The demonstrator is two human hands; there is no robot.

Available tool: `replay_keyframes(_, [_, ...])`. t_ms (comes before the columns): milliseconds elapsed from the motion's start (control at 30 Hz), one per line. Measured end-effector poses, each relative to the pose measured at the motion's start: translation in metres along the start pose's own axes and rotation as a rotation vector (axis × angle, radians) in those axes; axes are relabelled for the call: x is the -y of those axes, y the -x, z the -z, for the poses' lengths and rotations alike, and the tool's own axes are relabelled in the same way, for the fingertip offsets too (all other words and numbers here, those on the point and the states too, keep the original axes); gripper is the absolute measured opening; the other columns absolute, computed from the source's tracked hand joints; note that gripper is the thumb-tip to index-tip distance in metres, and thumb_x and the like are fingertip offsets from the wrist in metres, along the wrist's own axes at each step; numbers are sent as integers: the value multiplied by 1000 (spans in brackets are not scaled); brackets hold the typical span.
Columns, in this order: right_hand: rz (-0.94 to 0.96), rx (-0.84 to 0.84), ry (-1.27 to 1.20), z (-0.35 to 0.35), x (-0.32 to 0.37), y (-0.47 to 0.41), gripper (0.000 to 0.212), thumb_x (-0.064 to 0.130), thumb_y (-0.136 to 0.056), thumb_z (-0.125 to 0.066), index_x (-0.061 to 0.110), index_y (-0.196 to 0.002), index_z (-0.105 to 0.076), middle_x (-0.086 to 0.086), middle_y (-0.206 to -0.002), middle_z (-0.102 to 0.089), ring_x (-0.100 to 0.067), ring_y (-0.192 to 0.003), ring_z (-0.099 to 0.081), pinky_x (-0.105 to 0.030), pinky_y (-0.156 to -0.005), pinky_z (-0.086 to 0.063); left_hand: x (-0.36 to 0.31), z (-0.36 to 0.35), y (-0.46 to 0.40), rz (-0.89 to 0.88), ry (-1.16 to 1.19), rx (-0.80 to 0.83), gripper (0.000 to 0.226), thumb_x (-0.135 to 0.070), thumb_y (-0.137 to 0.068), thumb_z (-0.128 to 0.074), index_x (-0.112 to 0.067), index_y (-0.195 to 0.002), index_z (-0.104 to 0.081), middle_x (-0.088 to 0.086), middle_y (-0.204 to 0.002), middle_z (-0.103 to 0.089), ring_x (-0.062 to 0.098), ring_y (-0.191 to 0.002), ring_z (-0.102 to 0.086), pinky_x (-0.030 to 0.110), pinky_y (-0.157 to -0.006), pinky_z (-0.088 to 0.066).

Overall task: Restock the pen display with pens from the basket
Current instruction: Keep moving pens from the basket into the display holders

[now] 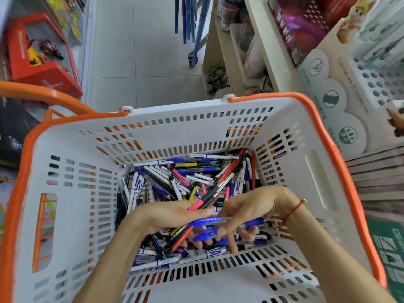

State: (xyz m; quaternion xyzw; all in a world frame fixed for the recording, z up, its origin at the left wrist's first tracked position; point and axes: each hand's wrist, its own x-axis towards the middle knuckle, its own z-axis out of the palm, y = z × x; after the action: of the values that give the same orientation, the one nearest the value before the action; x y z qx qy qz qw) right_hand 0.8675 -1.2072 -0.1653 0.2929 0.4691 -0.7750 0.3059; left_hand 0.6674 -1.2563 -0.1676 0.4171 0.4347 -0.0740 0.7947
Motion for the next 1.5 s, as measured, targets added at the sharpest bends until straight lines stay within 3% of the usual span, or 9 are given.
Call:
replay_keyframes(100, [-7, -51, -27, 0, 1, 3, 22, 17, -101, -49, 3, -117, -56, 3, -75, -71, -3, -48, -57, -11, -45, -41, 0, -3, -4, -22, 4, -7, 44, -59, -93, -41, -23, -100, -64, -8, -85, -71, 5, -69, -61, 20, -61, -46])
replay_keyframes(333, [-163, -177, 14, 3, -3, 4, 29, 33, -95, -59, 7, -107, -58, -4, -80, -67, -5, -55, -58, -14, -54, -47, -1, -1, -11, -36, -14, -12, 46, -53, -80, -59, -13, -102, -65, -8, -76, -68, 4, -60, -57, 15, -51, -45])
replay_keyframes(500, [115, -548, -314, 16, -9, 21, 49, 45, -81, -60, 5, -110, -59, -4, -77, -61, -10, -58, -52, -13, -51, -46, 2, 3, -13, -108, 180, -120, 33, -40, -92, -55, -13, -107, -67, -9, -73, -66, 2, -55, -55, 16, -48, -45])
replay_keyframes(633, [383, -896, -650, 15, -4, 16, 23, 21, -93, -60, 4, -108, -61, -8, -69, -66, -9, -54, -60, -12, -52, -51, -4, 0, -11, -201, 373, -254, 29, -33, -95, -53, -14, -114, -65, -7, -83, -74, 3, -64, -64, 19, -56, -50])
replay_keyframes(767, [419, -926, -661, 5, 8, 17, 11, 14, -97, -54, 6, -100, -61, 0, -61, -66, -5, -51, -60, -11, -52, -51, -20, -8, 0, -204, 395, -199, 26, -35, -90, -56, -23, -110, -66, -4, -99, -76, 9, -81, -71, 20, -68, -53])
replay_keyframes(933, [472, -1007, -553, -7, 23, 51, 17, 12, -92, -62, 3, -106, -66, -5, -74, -67, -6, -54, -59, -12, -54, -50, -57, -25, 16, -179, 477, -182, 30, -38, -89, -58, -16, -107, -67, 1, -96, -76, 10, -77, -71, 20, -61, -54])
replay_keyframes(1200, [497, -1546, -727, -39, 44, 128, 45, 11, -91, -66, 5, -132, -48, -9, -111, -58, -8, -68, -55, -15, -52, -48, -145, -71, 22, -373, 324, -313, 18, -30, -95, -58, -18, -105, -66, -3, -82, -75, 8, -74, -71, 23, -66, -54])
replay_keyframes(1367, [448, -1644, -782, -53, 30, 185, 21, 26, -95, -62, 11, -105, -71, 9, -65, -57, 0, -40, -46, -20, -49, -37, -205, -102, 22, -473, 182, -293, 15, -31, -95, -59, -20, -100, -69, -3, -81, -75, 6, -68, -70, 20, -60, -53])
replay_keyframes(1500, [476, -1765, -836, -73, 12, 225, 22, 22, -95, -60, 6, -105, -72, 12, -52, -54, -6, -49, -45, -17, -45, -33, -240, -134, 19, -503, 91, -314, 21, -36, -94, -60, -17, -95, -68, -2, -76, -73, 4, -59, -68, 14, -51, -49])
